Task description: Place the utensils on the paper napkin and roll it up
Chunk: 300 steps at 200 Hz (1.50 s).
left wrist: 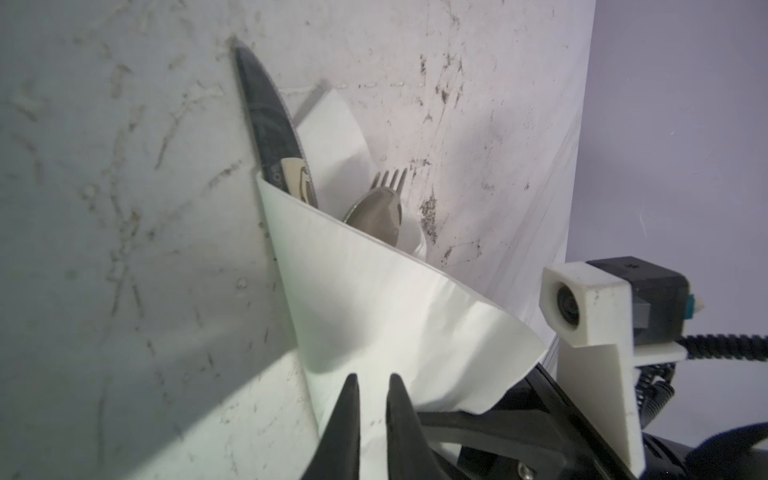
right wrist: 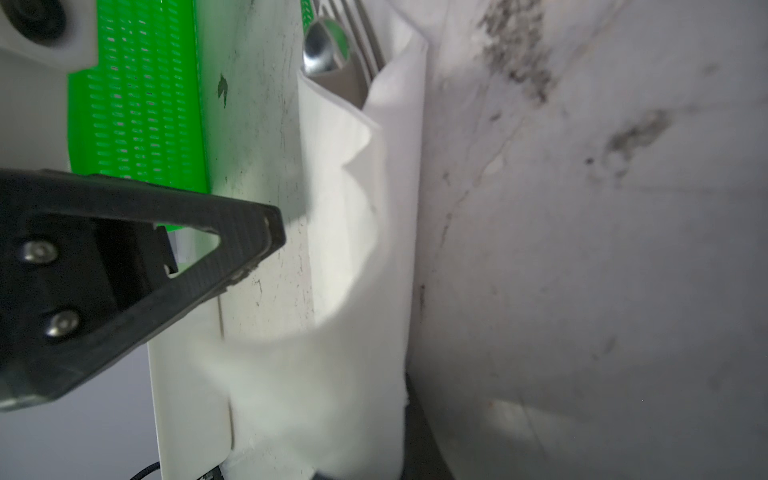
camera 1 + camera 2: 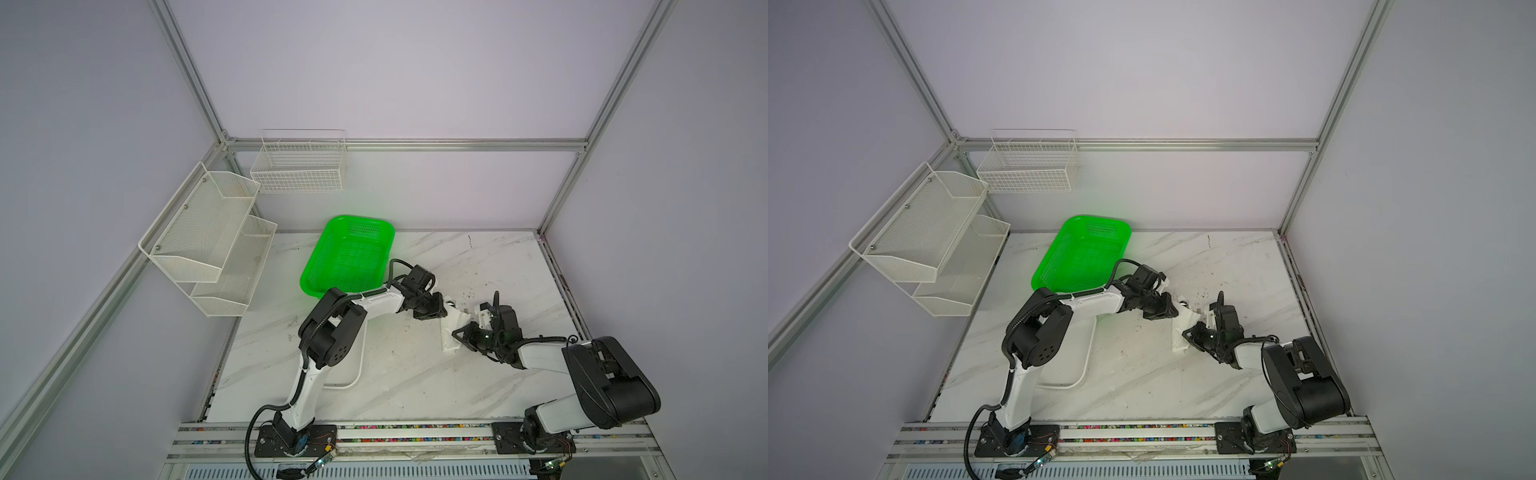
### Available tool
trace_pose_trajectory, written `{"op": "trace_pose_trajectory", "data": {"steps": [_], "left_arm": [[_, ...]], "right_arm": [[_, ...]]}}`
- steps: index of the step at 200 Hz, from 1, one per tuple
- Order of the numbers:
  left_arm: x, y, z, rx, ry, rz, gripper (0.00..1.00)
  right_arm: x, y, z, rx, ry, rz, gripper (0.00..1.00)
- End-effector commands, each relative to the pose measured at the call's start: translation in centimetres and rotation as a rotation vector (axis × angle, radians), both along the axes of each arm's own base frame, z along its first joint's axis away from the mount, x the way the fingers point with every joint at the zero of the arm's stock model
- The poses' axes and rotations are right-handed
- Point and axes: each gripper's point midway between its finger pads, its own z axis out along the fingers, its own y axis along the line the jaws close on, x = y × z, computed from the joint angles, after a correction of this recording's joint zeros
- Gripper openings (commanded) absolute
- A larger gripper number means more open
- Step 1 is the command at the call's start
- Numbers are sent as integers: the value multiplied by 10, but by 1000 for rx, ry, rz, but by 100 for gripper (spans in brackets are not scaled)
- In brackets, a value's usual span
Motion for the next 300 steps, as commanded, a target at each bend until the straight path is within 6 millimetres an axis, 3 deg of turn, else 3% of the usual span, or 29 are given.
{"op": "trace_pose_trajectory", "data": {"steps": [1, 29, 83, 170, 266, 300], "left_arm": [[11, -18, 24, -58, -45, -20, 15], [8, -15, 20, -49, -28, -16, 19], [0, 1, 37, -25, -72, -3, 30], [-34, 5, 4, 58, 45, -68, 34], [-45, 10, -29, 205, 80, -104, 27], [-48, 7, -32, 203, 89, -118, 26]], "right_arm": [[-19, -15, -30, -79, 121, -24, 14], [-18, -15, -30, -82, 121, -25, 14], [-17, -15, -30, -83, 121, -27, 14], [-16, -16, -32, -86, 128, -34, 16], [-14, -17, -30, -84, 123, -47, 18], [-13, -18, -30, -83, 121, -48, 18]]}}
